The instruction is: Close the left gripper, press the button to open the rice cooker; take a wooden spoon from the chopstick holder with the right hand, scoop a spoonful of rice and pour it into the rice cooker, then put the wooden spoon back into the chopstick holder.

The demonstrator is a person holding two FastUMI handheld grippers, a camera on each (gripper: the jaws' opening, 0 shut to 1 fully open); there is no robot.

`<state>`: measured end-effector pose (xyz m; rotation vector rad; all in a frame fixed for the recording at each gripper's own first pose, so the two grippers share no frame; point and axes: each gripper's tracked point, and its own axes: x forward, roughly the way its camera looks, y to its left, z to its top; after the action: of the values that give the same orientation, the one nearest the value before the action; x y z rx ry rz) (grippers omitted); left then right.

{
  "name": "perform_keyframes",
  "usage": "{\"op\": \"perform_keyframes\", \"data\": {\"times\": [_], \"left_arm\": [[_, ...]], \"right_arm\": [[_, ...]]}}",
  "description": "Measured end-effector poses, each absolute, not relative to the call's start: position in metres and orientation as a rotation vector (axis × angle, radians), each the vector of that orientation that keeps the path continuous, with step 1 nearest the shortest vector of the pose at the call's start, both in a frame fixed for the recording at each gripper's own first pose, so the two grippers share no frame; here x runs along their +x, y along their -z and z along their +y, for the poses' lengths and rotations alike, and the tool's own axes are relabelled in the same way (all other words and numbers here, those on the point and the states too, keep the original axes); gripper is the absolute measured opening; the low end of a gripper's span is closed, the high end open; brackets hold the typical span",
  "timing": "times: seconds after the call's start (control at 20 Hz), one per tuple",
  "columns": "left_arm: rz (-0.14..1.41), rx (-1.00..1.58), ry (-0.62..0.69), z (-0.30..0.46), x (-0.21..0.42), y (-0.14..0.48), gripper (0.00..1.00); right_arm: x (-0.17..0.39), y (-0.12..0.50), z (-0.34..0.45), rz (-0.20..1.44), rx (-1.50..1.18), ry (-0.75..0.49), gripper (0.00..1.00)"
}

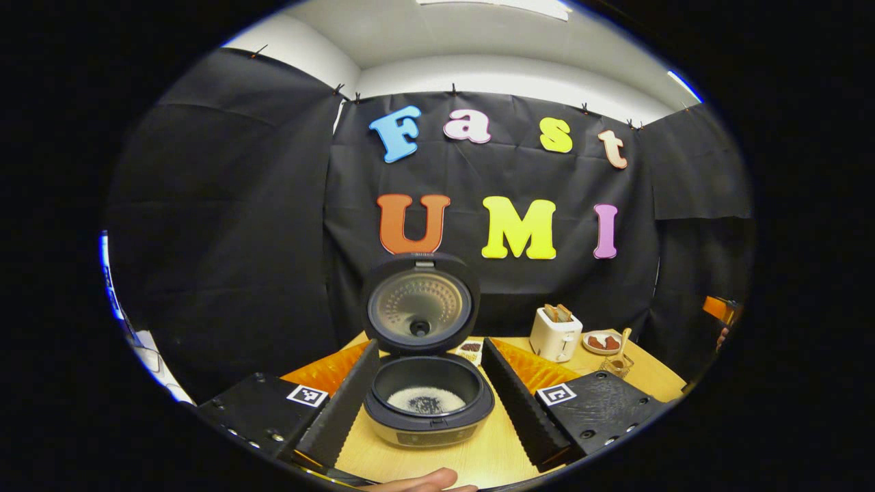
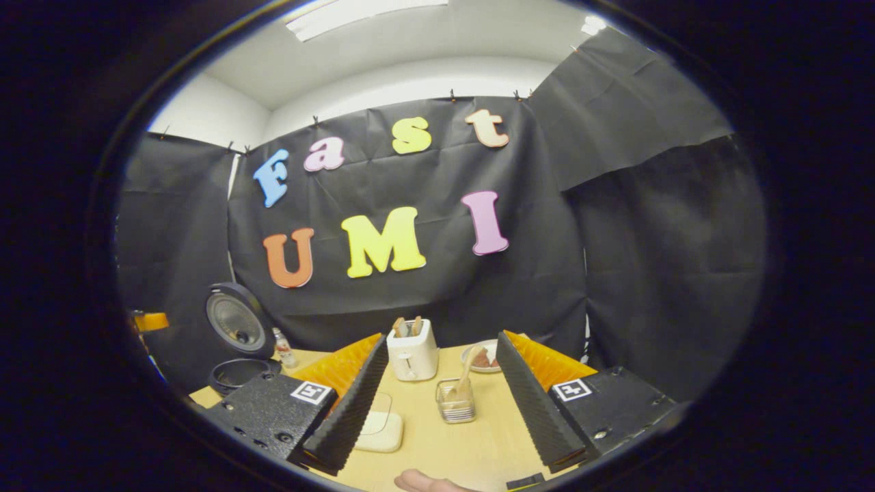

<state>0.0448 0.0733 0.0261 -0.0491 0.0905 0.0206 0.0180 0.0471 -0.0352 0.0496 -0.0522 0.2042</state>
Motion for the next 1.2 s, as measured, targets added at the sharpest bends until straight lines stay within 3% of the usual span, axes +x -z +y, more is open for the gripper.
{"op": "perform_keyframes", "data": {"times": [0.35,0.7,0.85,0.9,0.95,1.2], "left_arm": [[0.006,-0.05,-0.039,0.079,0.106,-0.079,0.95],[-0.022,-0.107,-0.087,0.082,0.215,-0.072,0.95],[-0.155,-0.14,-0.076,0.083,0.253,-0.102,0.94],[-0.209,-0.139,-0.086,0.087,0.265,-0.115,0.83],[-0.239,-0.129,-0.108,0.093,0.276,-0.122,0.94],[-0.01,-0.119,-0.208,0.111,0.333,-0.051,0.94]], "right_arm": [[0.007,0.069,0.062,-0.027,-0.016,-0.259,1.0],[0.027,0.096,0.053,0.006,-0.014,-0.254,0.98],[0.037,0.101,0.04,0.0,-0.015,-0.221,1.0],[0.039,0.102,0.04,-0.002,-0.014,-0.223,1.0],[0.042,0.102,0.04,-0.001,-0.006,-0.227,1.0],[0.055,0.104,0.04,-0.008,0.028,-0.237,1.0]]}}
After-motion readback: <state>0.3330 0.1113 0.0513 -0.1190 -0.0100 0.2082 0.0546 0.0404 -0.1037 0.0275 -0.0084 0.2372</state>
